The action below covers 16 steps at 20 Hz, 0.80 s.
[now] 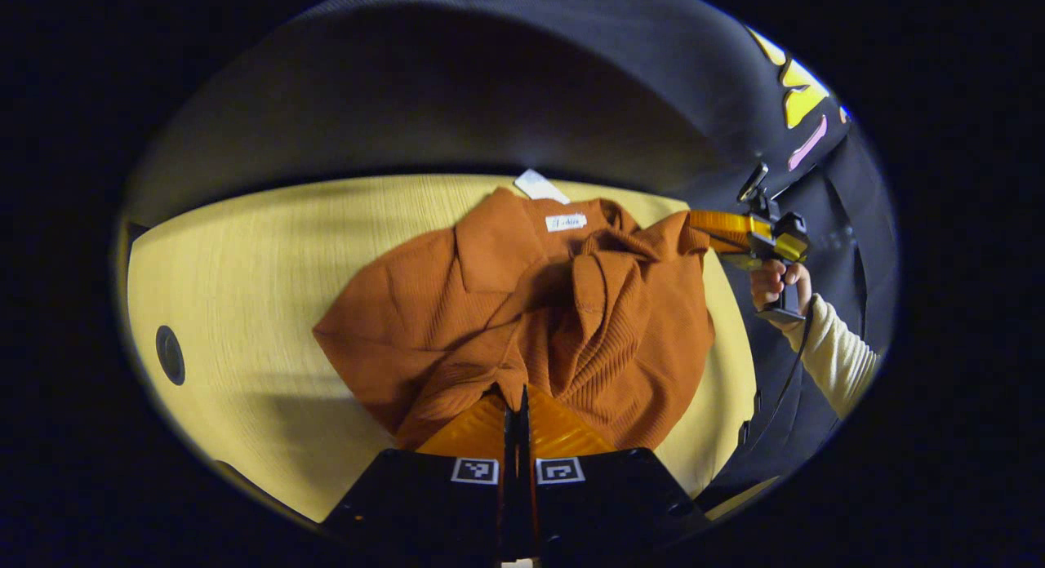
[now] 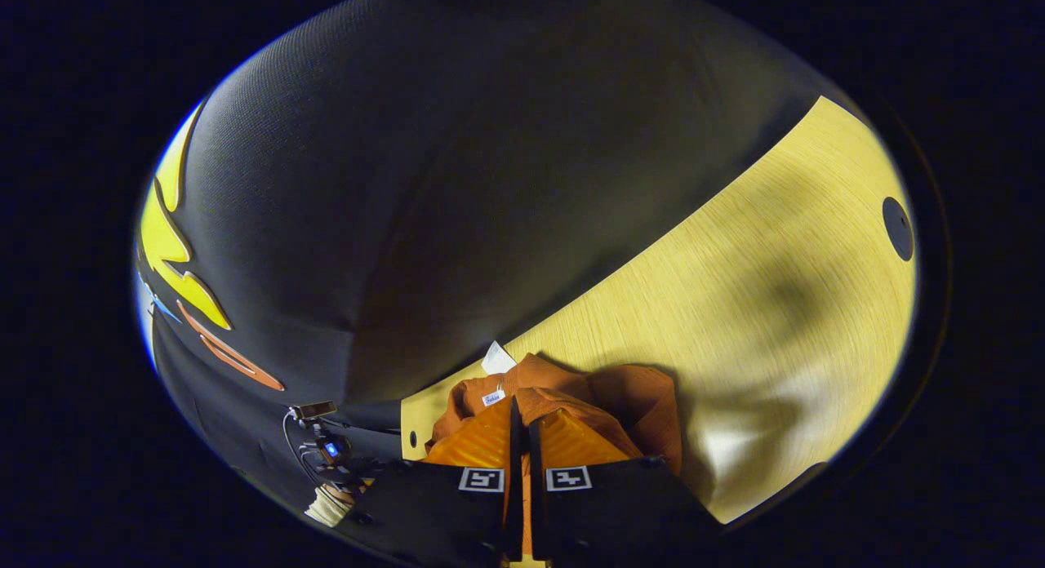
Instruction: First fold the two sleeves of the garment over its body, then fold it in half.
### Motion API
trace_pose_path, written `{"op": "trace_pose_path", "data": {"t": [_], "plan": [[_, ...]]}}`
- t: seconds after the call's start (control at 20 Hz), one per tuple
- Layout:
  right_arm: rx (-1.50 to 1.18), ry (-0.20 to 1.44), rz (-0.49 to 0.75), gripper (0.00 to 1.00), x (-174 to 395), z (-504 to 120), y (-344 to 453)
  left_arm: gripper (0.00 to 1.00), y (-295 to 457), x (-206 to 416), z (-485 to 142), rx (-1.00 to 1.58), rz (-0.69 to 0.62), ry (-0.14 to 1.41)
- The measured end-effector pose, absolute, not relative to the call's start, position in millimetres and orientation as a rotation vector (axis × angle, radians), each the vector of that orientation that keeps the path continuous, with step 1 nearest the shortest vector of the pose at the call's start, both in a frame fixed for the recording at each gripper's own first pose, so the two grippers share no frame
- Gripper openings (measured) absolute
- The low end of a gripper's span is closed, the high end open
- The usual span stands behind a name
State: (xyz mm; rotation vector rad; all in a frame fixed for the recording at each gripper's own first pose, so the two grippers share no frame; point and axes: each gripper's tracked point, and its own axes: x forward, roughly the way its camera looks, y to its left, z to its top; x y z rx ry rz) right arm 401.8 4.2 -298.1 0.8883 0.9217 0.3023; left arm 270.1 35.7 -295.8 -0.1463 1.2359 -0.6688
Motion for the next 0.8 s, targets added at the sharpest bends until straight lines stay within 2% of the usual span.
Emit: {"op": "trace_pose_path", "data": {"t": [0.15,0.25,0.3,0.4,0.5,0.55,0.8], "plan": [[0.885,0.926,0.302,0.04,401.3,-304.4,6.6,0.03,30.9,259.1,-290.7,-0.136,-0.681,1.295],[0.872,0.932,0.307,0.04,400.3,-304.6,6.6,0.03,47.5,258.3,-296.7,-0.08,-0.585,1.348],[0.863,0.933,0.318,0.04,397.6,-305.0,8.6,0.03,49.1,259.5,-293.1,-0.08,-0.582,1.345],[0.852,0.931,0.33,0.04,396.7,-304.5,11.5,0.03,50.0,273.2,-294.4,-0.066,-0.556,1.291],[0.872,0.919,0.334,0.04,399.1,-302.1,10.1,0.03,54.9,298.4,-300.5,-0.027,-0.477,1.207],[0.904,0.913,0.318,0.02,402.2,-301.4,7.5,0.03,55.3,313.9,-299.4,-0.022,-0.444,1.14],[1.148,0.872,0.172,0.04,406.4,-298.8,-13.4,0.03,53.2,365.7,-288.3,-0.026,-0.326,0.899]]}}
